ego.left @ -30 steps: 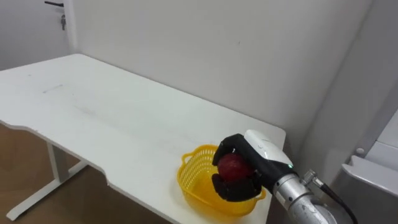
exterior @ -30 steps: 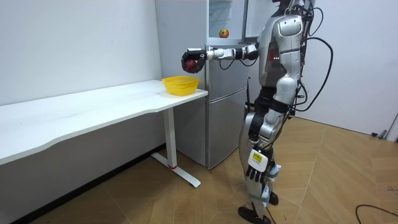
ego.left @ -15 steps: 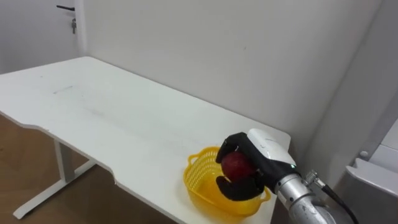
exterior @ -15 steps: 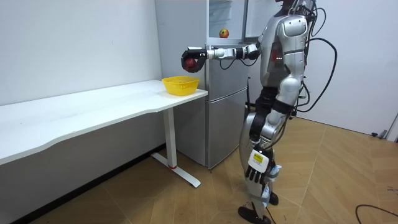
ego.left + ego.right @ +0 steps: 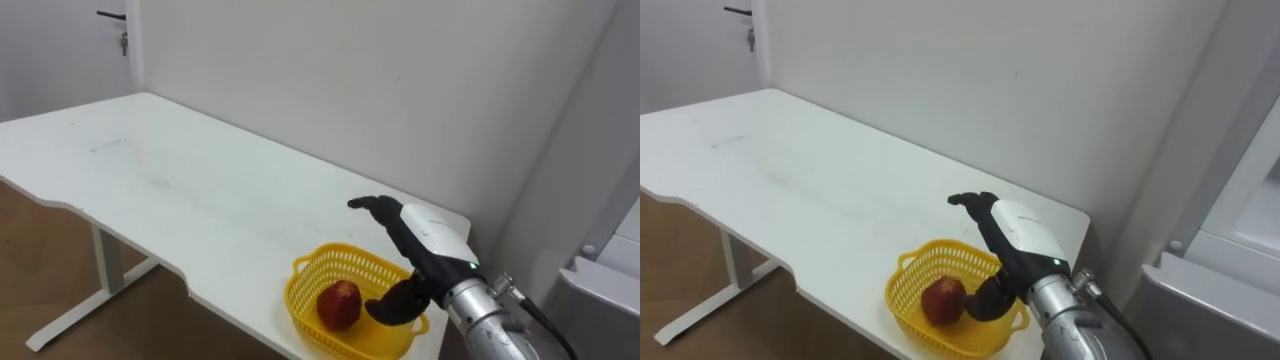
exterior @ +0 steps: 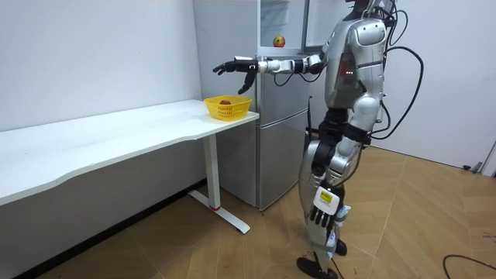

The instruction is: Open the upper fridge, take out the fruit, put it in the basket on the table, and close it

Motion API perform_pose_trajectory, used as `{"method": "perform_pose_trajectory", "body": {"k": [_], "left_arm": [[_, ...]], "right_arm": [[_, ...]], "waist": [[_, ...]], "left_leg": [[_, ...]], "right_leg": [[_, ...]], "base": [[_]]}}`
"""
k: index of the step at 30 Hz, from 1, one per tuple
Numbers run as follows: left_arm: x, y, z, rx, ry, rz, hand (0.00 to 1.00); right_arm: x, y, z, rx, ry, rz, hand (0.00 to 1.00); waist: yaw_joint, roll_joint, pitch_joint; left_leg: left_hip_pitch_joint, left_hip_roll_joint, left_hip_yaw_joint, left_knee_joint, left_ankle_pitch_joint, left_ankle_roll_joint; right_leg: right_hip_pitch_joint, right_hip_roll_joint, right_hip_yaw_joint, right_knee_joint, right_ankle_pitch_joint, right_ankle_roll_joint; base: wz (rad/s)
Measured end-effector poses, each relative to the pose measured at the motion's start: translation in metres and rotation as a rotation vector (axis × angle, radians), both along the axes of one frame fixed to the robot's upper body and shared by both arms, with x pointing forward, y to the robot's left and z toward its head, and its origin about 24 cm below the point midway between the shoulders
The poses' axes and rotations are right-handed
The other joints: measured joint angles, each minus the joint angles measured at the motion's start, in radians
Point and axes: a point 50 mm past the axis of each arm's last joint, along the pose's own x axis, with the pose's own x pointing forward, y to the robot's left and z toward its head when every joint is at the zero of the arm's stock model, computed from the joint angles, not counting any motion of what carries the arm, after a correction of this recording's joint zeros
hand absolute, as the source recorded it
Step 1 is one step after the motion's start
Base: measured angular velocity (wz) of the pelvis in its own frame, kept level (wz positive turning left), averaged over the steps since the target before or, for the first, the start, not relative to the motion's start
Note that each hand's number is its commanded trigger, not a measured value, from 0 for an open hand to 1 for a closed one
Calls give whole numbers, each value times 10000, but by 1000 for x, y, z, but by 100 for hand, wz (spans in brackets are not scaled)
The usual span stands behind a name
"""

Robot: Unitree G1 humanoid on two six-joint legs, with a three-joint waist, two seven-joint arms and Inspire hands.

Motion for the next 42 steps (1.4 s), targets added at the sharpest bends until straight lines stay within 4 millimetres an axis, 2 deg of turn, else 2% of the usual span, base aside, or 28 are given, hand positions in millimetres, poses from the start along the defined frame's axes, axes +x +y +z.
{"method": "perform_pose_trajectory", "body": {"k": [9, 16, 19, 27, 30, 32, 35, 37, 40, 42], "left_arm": [[3, 0, 0, 21, -43, 77, 0], [1, 1, 0, 85, 76, 134, 0], [1, 1, 0, 111, 111, 162, 0], [-3, -1, -1, 133, 211, 237, 0], [-7, -3, 0, 129, 154, 232, 0], [-7, -5, -1, 122, 112, 302, 0], [-13, -9, -3, 116, 168, 378, 0], [-14, -11, -3, 52, 158, 375, 0], [-14, -15, -4, -42, -30, 381, 0], [-15, -18, -4, -101, -158, 492, 0]], "right_arm": [[1, -2, -6, 77, 269, -62, 0], [1, -2, -6, 233, 325, -61, 0], [1, -3, -6, 504, 453, -109, 0], [0, -1, 2, 950, 211, -34, 0], [-2, 1, 23, 1558, -600, 152, 0], [-4, -5, 44, 2390, -1565, 30, 0], [-11, 0, 61, 3162, -2354, 183, 0], [-20, 2, 67, 3475, -2768, 438, 0], [-40, 4, 70, 3907, -3196, 827, 0], [-51, 2, 69, 4209, -3378, 866, 0]], "waist": [[-17, 36, -14], [-28, 70, -75], [-24, 76, -126], [-122, 103, -140], [-322, 234, -140], [-399, 416, -144], [-616, 680, -217], [-651, 803, -192], [-1018, 884, -244], [-1188, 952, -208]], "left_leg": [[-10, -1, -61, 6, 0, 0], [2, -2, -25, 44, 0, -1], [19, -2, 3, 48, 0, -1], [-10, 15, 31, 85, 0, -2], [-57, 0, 2, 86, -3, 1], [-33, -52, 6, 74, -2, 6], [124, -7, 219, 47, 12, 28], [210, 21, 401, 4, 12, 28], [256, 37, 529, -21, 13, 27], [317, 58, 683, -64, 13, 28]], "right_leg": [[32, 10, 11, -5, -1, 1], [70, 6, 7, -3, -1, 1], [75, -33, 14, -2, -1, 1], [67, -78, -132, 20, -3, 4], [46, -72, -120, 14, -2, 5], [62, -53, -74, 4, -2, 6], [74, -96, 156, 7, -2, 6], [65, -81, 333, 7, -2, 6], [23, -69, 462, 10, -2, 6], [-6, -51, 611, 12, -2, 5]], "base": [[1], [0], [0], [0], [2], [0], [-17], [-26], [-16], [-26]]}}
